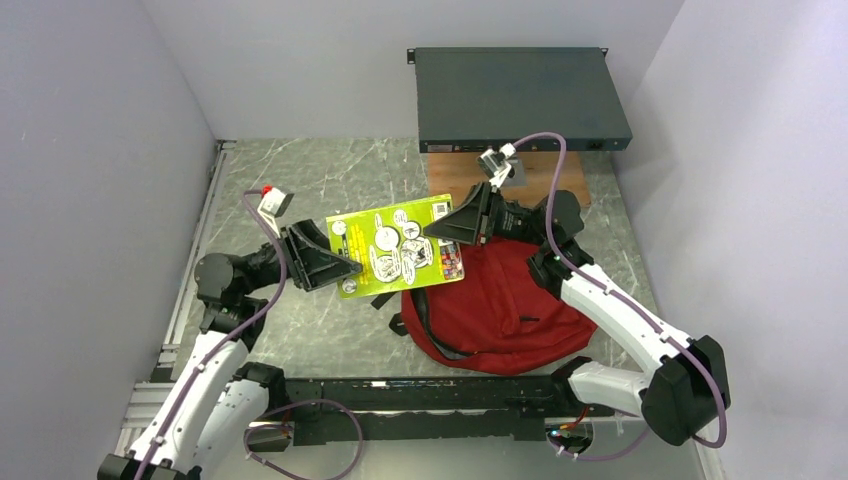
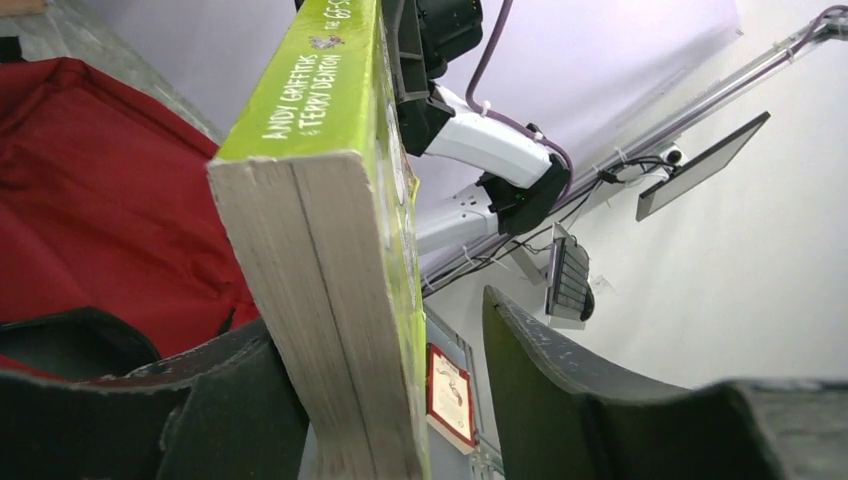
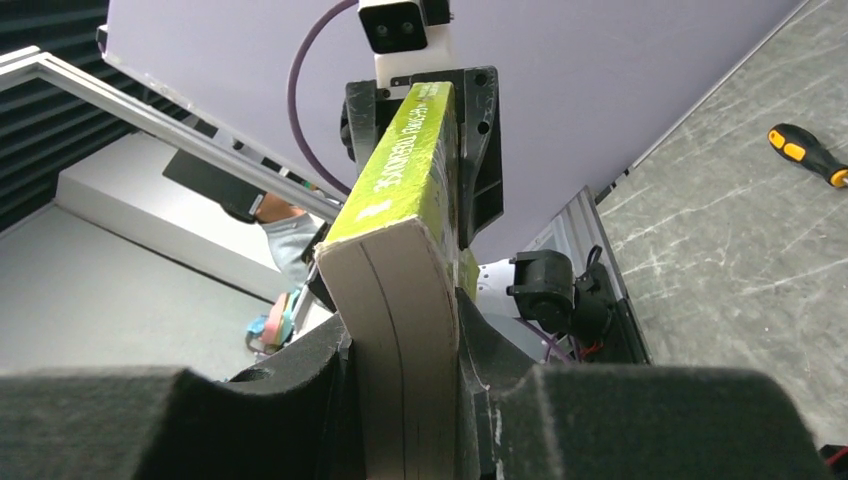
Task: Pack the student bag
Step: Adjust the book.
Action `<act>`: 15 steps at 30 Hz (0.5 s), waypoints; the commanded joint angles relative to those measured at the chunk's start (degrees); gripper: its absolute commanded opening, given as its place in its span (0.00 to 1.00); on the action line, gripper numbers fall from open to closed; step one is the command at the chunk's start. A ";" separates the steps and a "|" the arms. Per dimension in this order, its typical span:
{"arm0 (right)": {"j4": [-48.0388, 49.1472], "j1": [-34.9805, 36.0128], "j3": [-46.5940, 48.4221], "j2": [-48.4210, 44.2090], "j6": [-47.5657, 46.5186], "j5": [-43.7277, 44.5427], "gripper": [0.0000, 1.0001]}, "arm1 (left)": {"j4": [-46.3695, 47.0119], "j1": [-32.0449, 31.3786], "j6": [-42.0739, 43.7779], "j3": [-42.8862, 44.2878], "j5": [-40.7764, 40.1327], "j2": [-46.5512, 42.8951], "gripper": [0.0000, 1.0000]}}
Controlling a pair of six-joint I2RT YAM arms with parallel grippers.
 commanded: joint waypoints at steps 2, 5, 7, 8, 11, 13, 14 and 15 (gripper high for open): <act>5.79 0.92 1.14 -0.85 -0.43 4.51 0.00 | 8.57 -2.31 -3.00 0.80 0.66 2.86 0.56; 2.02 1.53 1.82 -1.31 -2.54 5.50 0.00 | 8.13 -4.23 -2.24 1.66 0.15 4.17 0.45; -0.26 2.17 2.31 -1.34 -4.33 5.52 0.00 | 8.20 -5.39 -0.61 2.16 0.19 4.87 0.41; -2.29 2.36 2.64 -1.30 -5.75 5.90 0.00 | 6.67 -5.84 0.89 2.54 -0.07 5.02 0.35; -9.04 2.53 3.84 -1.33 -9.53 6.96 0.00 | 0.56 -6.30 4.67 3.98 -0.13 5.39 0.08; -12.18 2.56 4.42 -1.60 -11.78 7.26 0.10 | -3.16 -6.19 7.26 4.72 0.10 4.85 0.02; -14.42 2.59 4.69 -1.78 -13.50 7.58 0.19 | -7.21 -6.10 10.20 5.52 -0.40 4.18 0.00; -17.83 2.55 5.26 -2.12 -16.14 8.52 0.26 | -12.87 -5.99 13.97 6.78 -1.36 3.48 0.00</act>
